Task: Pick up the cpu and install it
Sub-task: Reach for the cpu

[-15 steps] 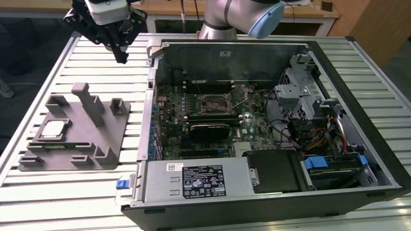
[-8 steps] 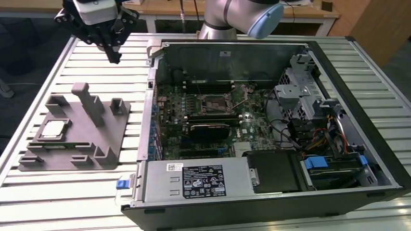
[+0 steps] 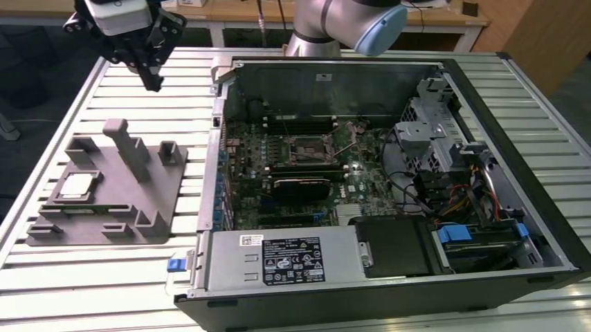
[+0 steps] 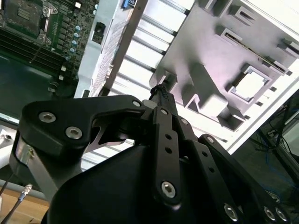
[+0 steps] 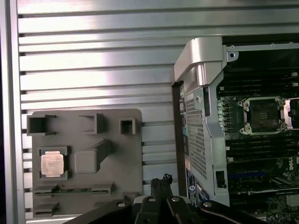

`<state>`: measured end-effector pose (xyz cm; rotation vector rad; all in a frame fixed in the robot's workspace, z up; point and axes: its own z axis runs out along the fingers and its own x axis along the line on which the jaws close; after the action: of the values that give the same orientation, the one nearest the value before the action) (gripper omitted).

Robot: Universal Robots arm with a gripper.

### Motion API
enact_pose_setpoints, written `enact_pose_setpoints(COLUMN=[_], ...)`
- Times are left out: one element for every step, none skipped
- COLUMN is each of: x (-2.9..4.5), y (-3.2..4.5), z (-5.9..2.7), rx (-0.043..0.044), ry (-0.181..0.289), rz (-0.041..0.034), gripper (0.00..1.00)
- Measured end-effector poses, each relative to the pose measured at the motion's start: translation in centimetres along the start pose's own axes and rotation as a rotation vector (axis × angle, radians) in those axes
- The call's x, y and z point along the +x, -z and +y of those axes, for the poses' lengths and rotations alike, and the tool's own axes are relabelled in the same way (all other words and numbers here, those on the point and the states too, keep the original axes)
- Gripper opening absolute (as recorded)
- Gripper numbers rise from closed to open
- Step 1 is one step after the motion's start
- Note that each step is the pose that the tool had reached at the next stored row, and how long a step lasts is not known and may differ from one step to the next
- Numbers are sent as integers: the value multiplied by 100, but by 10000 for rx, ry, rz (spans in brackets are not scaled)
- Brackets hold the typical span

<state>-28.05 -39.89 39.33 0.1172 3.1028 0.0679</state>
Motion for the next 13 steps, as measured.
enact_pose_setpoints(x=[19, 38, 58, 77, 97, 116, 136, 156, 176, 196, 215, 235, 255], y=[1, 1, 2, 2, 3, 4, 5, 5, 7, 7, 8, 8, 9], z=[-1, -3, -4, -6, -7, -9, -10, -12, -13, -14, -16, -18, -19], rx=[0, -1, -1, -1, -1, -2, -2, -2, -2, -2, -2, -3, -3], ry=[0, 0, 0, -1, -1, 0, 0, -1, 0, 0, 1, 1, 1], rz=[-1, -4, -6, -8, -10, -12, -14, -17, -18, -19, -21, -24, -25], gripper=[11, 11, 11, 11, 11, 11, 11, 11, 11, 11, 11, 11, 11])
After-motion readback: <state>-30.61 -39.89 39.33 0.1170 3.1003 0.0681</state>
